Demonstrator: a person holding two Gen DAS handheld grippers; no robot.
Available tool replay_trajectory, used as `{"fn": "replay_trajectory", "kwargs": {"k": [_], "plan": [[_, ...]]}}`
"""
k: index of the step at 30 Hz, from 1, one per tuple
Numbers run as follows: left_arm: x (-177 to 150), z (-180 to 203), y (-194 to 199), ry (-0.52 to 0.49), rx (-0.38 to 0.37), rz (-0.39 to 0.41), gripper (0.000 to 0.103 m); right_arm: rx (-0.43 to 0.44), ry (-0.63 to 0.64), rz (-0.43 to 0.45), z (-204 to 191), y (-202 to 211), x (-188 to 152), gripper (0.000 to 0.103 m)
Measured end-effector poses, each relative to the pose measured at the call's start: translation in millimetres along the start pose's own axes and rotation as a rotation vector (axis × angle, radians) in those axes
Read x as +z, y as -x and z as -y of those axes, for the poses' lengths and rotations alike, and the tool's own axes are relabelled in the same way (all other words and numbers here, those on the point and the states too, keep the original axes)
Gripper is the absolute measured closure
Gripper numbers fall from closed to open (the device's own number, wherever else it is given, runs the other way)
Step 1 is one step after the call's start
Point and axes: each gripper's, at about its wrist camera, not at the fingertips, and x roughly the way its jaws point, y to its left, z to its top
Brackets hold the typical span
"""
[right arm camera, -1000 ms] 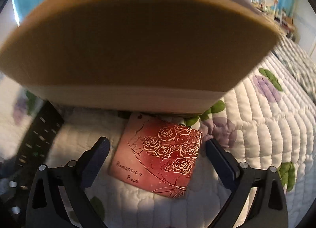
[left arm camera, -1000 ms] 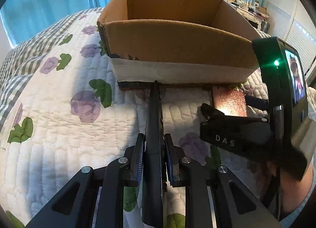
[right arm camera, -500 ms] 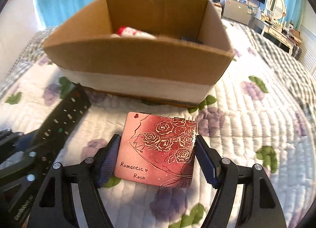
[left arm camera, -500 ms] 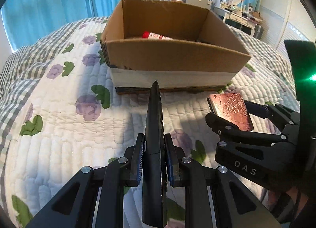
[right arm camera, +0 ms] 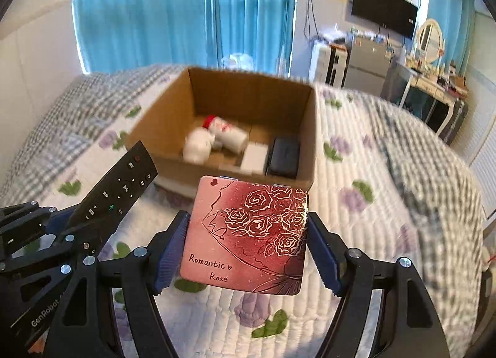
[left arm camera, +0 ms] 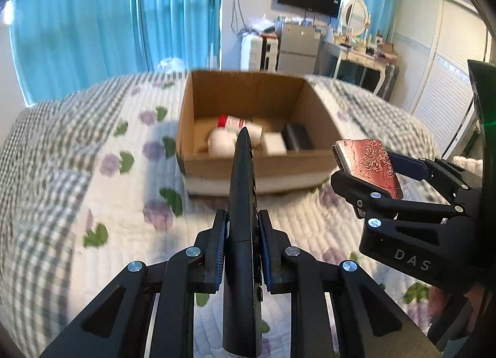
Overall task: Organize rigid objects
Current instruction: 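Grasp the pink Romantic Rose card with the right tool while the left holds the remote, then lower the remote and card into the box and release both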
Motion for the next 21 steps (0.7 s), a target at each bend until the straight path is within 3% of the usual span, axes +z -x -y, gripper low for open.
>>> {"fn": "replay_trajectory", "kwargs": {"k": [9,21], "plan": [[65.4,1.1,9.3,-0.03,0.008,0.077,0.083,-0.008,0.019,0.086,13.1,26.3,51.7,0.029],[134.0,-7.6,-76.9,0.035,-0.014,0.072,0.083,-0.026,0.015,0.11,43.9,-24.6,115.5,0.029]]}}
